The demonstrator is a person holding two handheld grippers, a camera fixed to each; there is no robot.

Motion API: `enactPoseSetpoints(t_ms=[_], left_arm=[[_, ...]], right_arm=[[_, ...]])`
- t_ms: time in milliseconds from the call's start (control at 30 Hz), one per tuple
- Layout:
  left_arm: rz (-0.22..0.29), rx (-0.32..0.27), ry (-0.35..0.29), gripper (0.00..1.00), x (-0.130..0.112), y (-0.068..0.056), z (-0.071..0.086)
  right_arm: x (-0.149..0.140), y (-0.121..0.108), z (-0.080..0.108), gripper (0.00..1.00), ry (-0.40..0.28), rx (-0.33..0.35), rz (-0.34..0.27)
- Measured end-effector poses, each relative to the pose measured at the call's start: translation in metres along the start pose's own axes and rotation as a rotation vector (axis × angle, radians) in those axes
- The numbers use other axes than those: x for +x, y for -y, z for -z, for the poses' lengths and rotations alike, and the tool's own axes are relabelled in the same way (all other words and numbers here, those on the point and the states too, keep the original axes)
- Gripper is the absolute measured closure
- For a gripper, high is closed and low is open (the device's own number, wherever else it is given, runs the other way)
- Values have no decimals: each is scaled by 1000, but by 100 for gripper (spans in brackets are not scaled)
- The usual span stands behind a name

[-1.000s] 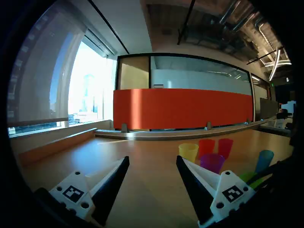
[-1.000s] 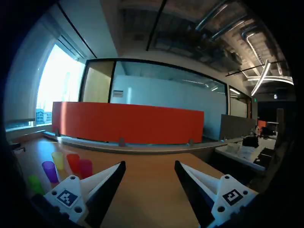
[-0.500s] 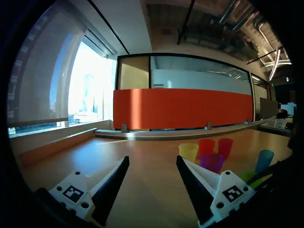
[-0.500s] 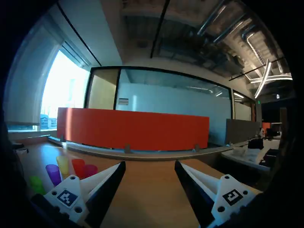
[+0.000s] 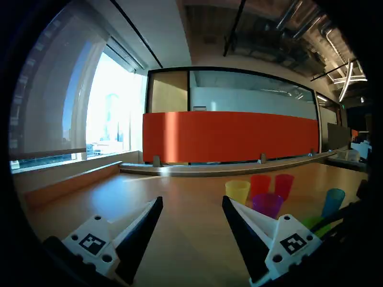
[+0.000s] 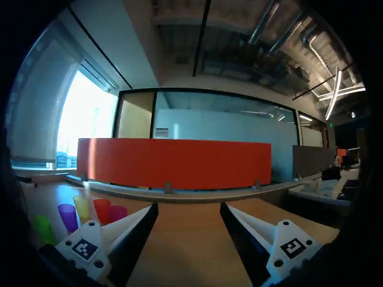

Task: Pour water

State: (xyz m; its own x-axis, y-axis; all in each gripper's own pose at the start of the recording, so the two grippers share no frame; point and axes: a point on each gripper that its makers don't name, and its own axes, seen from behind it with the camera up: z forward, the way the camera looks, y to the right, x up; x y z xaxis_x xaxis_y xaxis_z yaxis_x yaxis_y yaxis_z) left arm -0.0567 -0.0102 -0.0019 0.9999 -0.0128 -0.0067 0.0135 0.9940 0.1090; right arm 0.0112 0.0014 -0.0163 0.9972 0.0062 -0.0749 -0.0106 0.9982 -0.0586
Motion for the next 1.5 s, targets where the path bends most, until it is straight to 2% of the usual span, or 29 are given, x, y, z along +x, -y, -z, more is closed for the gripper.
enactPoseSetpoints(t_ms=[233,600,1500], left_arm=[[0,0,0,8,0,0,0],[0,0,0,8,0,-1,0],[0,0,0,8,-1,-1,0]], right_arm=[[-23,-7,-3,0,29,15,-37],[-42,-6,-7,0,48,28,-61],[-57,0,-7,0,102,38,-16]])
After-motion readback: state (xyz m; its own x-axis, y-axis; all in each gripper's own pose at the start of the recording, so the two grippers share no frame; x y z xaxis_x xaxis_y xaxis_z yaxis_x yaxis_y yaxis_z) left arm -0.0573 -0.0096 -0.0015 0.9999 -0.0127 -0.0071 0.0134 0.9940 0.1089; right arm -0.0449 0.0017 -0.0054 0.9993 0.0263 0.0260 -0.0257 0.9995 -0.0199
